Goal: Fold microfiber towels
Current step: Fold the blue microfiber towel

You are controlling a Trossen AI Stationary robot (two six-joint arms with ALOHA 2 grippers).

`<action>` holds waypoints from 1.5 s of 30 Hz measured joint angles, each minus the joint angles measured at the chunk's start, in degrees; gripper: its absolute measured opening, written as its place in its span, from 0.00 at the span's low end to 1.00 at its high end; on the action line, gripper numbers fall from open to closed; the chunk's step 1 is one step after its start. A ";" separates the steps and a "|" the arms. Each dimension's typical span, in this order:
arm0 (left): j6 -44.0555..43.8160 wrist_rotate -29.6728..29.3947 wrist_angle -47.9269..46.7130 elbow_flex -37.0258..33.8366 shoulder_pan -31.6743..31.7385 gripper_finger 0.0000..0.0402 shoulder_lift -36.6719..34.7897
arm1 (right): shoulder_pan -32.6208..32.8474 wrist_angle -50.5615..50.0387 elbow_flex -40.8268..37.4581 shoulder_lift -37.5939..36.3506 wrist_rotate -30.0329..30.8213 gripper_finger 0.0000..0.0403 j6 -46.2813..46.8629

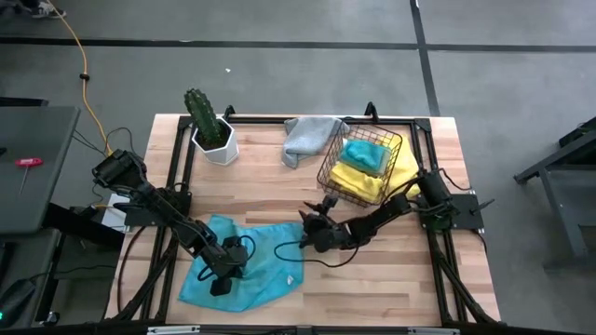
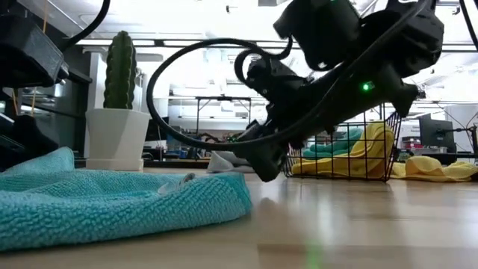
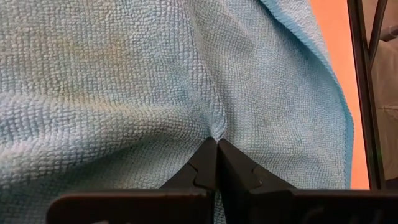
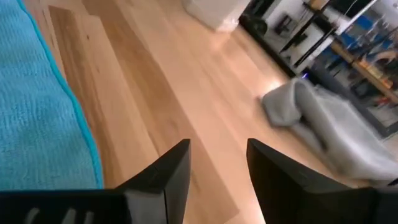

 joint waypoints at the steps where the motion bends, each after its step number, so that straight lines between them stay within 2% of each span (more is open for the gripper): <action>1: 0.01 -0.02 0.00 0.00 0.03 0.00 0.00 | 0.32 0.36 0.02 -0.19 0.53 0.37 -1.29; 5: -0.46 -0.89 0.03 0.00 0.05 0.00 0.00 | 2.49 0.46 0.05 -2.52 0.98 0.37 -3.19; 10: 0.41 -1.22 1.20 -0.07 0.85 0.00 0.17 | 6.24 -0.13 0.13 -7.09 -5.37 0.37 -2.73; 12: 1.02 -1.21 1.87 -0.14 1.69 0.00 0.26 | 7.30 -0.56 0.13 -8.91 -10.91 0.37 -0.70; 17: 2.70 -1.78 2.98 -0.22 4.74 0.00 0.39 | 7.89 -0.32 0.22 -10.64 -30.95 0.37 9.99; 20: 4.66 -4.19 3.09 -0.22 6.94 0.00 0.39 | 7.80 -1.70 0.26 -10.02 -35.59 0.37 15.84; 23: 7.29 -6.37 3.76 -0.20 9.60 0.00 0.39 | 7.80 -4.99 0.22 -9.20 -36.02 0.37 18.04; 28: 10.05 -6.14 5.33 -0.24 14.08 0.00 0.46 | 7.77 -7.96 0.22 -9.03 -36.34 0.37 21.79; 31: 10.10 -3.14 5.50 -0.26 15.55 0.00 0.43 | 7.76 -9.78 0.22 -9.03 -37.88 0.37 23.19; 36: 8.47 5.62 5.28 -0.20 15.16 0.00 0.39 | 7.76 -12.09 0.22 -8.67 -39.03 0.37 26.18; 40: 7.10 8.16 4.96 -0.16 13.69 0.00 0.37 | 7.81 -12.76 0.22 -8.48 -40.28 0.37 26.44; 45: 6.02 9.22 4.83 -0.11 12.55 0.00 0.37 | 8.29 -18.54 0.22 -8.39 -39.58 0.37 28.79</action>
